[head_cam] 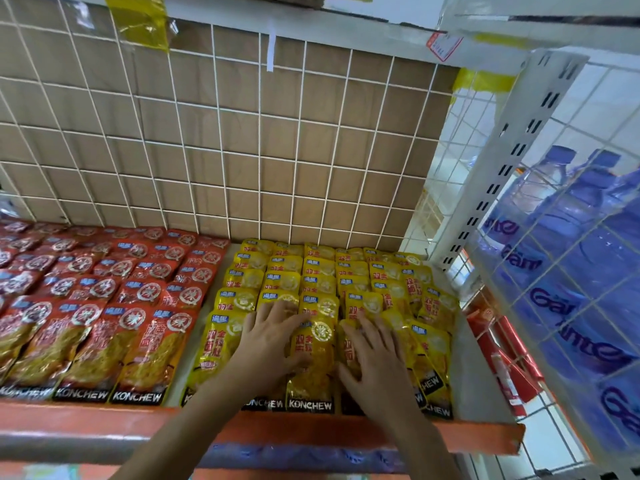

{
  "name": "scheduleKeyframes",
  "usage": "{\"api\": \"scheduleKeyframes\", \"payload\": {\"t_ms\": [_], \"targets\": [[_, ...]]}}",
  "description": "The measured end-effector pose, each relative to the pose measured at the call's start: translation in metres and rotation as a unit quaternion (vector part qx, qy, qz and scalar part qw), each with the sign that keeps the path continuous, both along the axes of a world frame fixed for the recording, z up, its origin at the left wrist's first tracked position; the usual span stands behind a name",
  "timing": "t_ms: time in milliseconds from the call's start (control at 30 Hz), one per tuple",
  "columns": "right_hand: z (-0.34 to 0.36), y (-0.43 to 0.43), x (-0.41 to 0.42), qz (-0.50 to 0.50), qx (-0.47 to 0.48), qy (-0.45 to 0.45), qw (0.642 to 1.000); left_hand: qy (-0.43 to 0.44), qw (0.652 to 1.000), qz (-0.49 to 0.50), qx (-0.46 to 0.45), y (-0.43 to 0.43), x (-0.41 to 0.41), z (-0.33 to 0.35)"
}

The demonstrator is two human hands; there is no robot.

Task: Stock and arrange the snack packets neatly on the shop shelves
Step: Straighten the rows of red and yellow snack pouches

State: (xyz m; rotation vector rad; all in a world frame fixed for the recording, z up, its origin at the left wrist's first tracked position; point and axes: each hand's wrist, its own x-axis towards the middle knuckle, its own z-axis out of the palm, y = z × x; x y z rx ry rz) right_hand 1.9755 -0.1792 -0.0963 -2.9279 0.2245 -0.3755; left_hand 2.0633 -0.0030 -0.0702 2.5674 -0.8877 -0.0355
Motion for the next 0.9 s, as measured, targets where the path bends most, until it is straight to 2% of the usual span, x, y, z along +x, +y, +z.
{"api": "scheduleKeyframes", "payload": {"t_ms": [133,233,400,667,767,900], "targets": [[0.0,0.0,-0.001,-0.005,0.015,-0.015,1.0,-0.111,0.992,-0.062,0.006,0.01,-0.009,-0.017],[0.002,-0.001,0.0,-0.016,-0.001,-0.032,0.999,-0.109,0.989,-0.09,0.031,0.016,-0.016,-0.025],[0.004,-0.001,0.002,-0.032,-0.005,-0.027,0.999,-0.127,0.985,-0.079,0.09,0.014,-0.018,-0.027],[0.014,-0.001,0.011,-0.024,0.043,-0.066,0.997,-0.107,0.988,-0.092,0.06,0.013,-0.016,-0.03],[0.022,0.0,0.023,0.02,0.068,-0.024,0.997,-0.121,0.987,-0.1,0.04,0.013,-0.016,-0.032],[0.027,-0.003,0.044,0.063,0.045,0.039,0.996,-0.16,0.981,-0.093,0.05,0.012,-0.017,-0.033]]}}
